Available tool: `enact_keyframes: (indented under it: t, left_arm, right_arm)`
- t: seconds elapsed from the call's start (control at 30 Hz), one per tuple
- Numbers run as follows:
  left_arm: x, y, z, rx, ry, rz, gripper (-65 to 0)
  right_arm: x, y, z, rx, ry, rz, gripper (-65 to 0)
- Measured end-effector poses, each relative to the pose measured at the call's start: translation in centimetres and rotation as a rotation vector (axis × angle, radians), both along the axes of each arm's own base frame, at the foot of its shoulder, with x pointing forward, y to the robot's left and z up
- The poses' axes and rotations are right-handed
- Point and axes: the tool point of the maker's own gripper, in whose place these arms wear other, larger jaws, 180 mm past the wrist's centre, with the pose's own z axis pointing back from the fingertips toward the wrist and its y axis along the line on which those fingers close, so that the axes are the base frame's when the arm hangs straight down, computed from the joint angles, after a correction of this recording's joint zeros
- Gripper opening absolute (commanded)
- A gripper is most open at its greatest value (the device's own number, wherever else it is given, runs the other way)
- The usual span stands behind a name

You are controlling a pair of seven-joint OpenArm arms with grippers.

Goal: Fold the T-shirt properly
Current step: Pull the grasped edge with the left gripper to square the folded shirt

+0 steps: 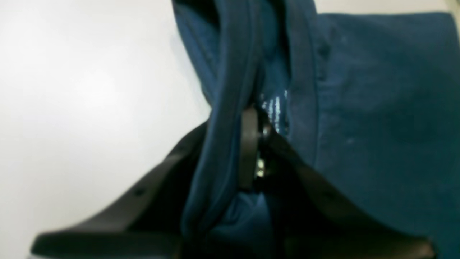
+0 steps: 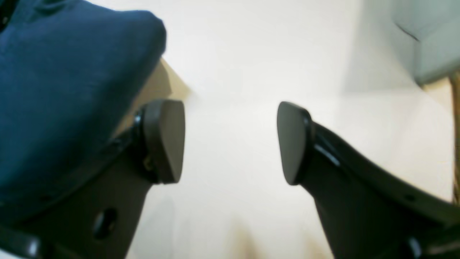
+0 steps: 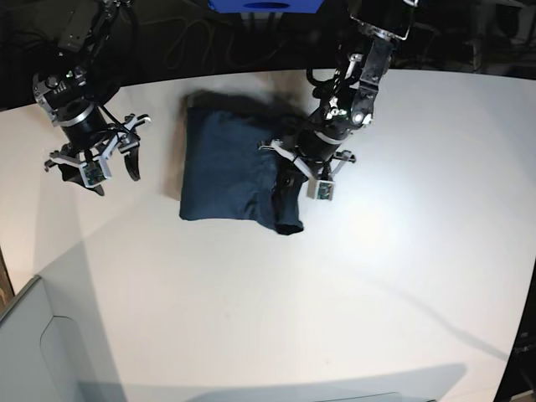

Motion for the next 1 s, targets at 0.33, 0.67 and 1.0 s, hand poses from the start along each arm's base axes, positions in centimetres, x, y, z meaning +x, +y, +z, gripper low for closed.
enact_keyframes:
  t: [0.33,0.67,1.0]
  left_arm:
    - [2.7,-8.0,-0.2,0.246,-0.082,-0.743,-65.0]
    - [5.5,-10.3,0.6,0.437,-0.129,-1.056,-65.0]
    - [5.3,-11.7,0.4,0.594,-0.247,-1.192,-63.3]
  right_arm:
    - [-3.5,-6.0,-0.7,-0.044,0.046,-0.196,-27.2]
    - [-6.3,-7.3,-0.6,-0.04,0.063,-0.303,-27.2]
    - [-7.0,-6.5,-0.5,-0.03,0.066,-0.309,-27.2]
